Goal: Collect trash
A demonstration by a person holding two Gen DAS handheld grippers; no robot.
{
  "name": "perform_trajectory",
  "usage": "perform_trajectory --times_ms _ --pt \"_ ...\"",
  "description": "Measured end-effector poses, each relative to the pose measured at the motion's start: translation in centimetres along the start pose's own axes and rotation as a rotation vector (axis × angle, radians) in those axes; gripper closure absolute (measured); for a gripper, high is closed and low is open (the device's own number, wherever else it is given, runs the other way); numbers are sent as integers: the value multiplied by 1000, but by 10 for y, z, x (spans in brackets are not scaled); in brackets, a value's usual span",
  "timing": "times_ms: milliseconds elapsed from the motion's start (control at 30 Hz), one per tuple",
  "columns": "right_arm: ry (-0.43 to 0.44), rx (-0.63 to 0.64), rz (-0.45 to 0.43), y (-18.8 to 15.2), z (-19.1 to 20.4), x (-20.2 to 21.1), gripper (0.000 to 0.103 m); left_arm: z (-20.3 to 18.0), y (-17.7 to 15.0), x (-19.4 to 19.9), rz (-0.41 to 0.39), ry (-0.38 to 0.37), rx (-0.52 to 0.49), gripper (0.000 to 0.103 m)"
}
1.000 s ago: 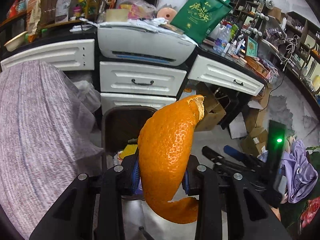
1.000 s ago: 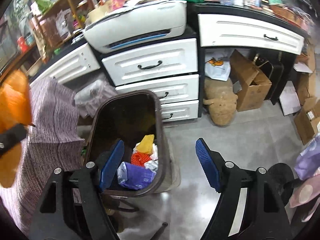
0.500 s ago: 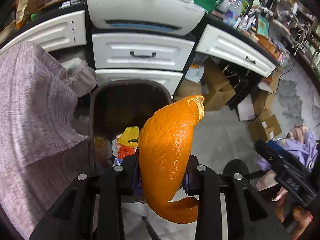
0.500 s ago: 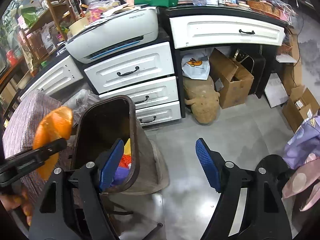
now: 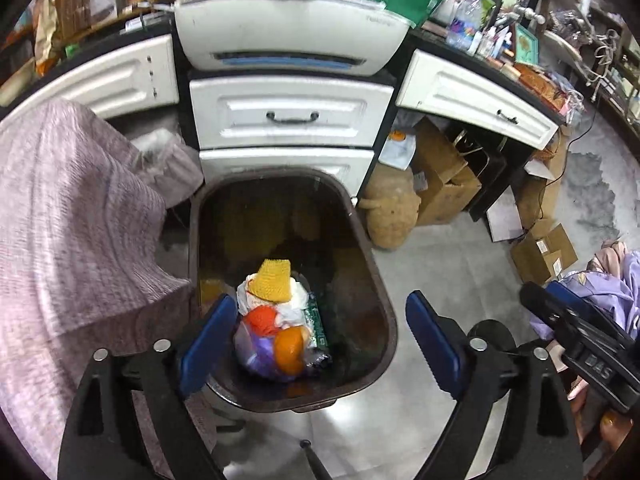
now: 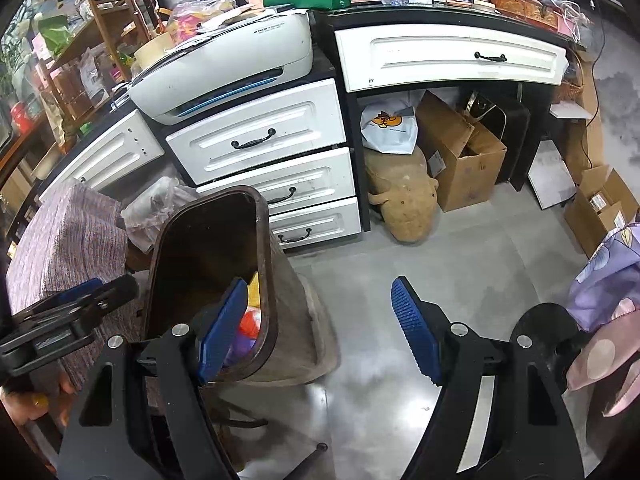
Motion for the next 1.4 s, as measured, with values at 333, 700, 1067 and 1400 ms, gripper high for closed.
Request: perform_trajectory --times_ms 333,700,1067,1400 --pt "34 29 -83 1 26 36 19 0 -11 71 -152 15 -37 8" --pt "223 90 -185 -19 107 113 6 59 -55 167 -297 138 85 6" --pt "312 150 -185 -79 176 158 6 111 -120 236 -369 265 202 6" --pt "285 299 -337 -120 204 197 6 122 -168 277 -438 318 254 6"
Point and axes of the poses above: each gripper's, at about its wrist camera, not at the fingertips, and x roughly against the way its jaws point, z to its left, y to its top, the point moved 2 cm from there along -x, roughly the way its jaws point, and after that the axes turned 1 degree about -z, right-handed, at the moved point
